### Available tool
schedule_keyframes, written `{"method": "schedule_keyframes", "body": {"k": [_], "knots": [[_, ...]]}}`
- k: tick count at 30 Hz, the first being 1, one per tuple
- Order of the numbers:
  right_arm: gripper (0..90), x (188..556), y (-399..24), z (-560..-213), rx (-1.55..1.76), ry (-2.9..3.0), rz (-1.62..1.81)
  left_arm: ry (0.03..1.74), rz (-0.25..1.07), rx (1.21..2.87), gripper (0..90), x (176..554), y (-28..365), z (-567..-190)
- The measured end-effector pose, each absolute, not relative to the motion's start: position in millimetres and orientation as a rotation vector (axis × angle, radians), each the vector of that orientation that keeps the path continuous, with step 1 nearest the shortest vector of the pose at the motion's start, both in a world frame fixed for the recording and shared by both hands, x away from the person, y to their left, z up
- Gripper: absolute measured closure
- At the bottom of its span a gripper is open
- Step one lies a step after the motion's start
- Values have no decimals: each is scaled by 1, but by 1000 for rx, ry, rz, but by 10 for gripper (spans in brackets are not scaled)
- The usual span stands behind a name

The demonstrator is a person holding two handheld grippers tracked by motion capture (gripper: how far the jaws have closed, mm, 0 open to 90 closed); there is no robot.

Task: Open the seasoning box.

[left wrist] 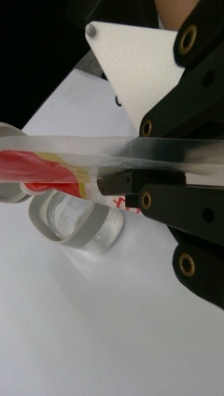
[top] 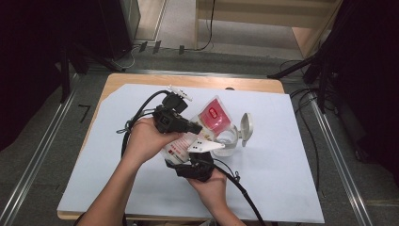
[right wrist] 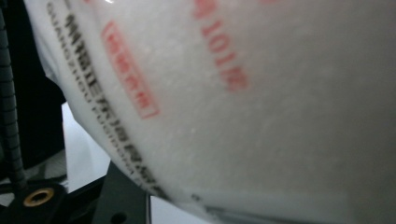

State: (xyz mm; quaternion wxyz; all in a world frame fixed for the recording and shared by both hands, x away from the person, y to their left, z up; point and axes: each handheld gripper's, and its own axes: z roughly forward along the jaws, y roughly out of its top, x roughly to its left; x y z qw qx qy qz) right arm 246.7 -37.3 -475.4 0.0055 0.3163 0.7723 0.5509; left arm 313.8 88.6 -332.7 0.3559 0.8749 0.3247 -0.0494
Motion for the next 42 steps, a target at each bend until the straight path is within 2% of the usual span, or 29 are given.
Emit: {"method": "schedule_keyframes", "body": {"k": [3, 11, 14, 15, 17, 24, 28, 37, 42], "knots": [[549, 247, -37, -477, 1022, 2415, 1743, 838, -167, 2246, 854, 315, 89, -335], [567, 247, -44, -478, 1054, 2385, 1802, 776, -163, 2269, 699, 314, 94, -329], [568, 247, -47, -479, 1076, 2365, 1817, 758, -160, 2284, 695, 313, 98, -326], [568, 247, -49, -480, 1089, 2357, 1831, 766, -154, 2288, 704, 313, 100, -325], [569, 247, -51, -480, 1100, 2342, 1832, 766, -145, 2278, 781, 313, 103, -324], [552, 245, -49, -475, 1029, 2382, 1789, 807, -130, 2299, 879, 310, 102, -320], [528, 243, -44, -471, 995, 2396, 1753, 803, -128, 2288, 892, 309, 101, -318], [589, 245, -37, -465, 1060, 2414, 1847, 809, -80, 2248, 896, 308, 98, -318], [584, 243, -37, -463, 1047, 2413, 1858, 812, -73, 2236, 899, 309, 95, -318]]}}
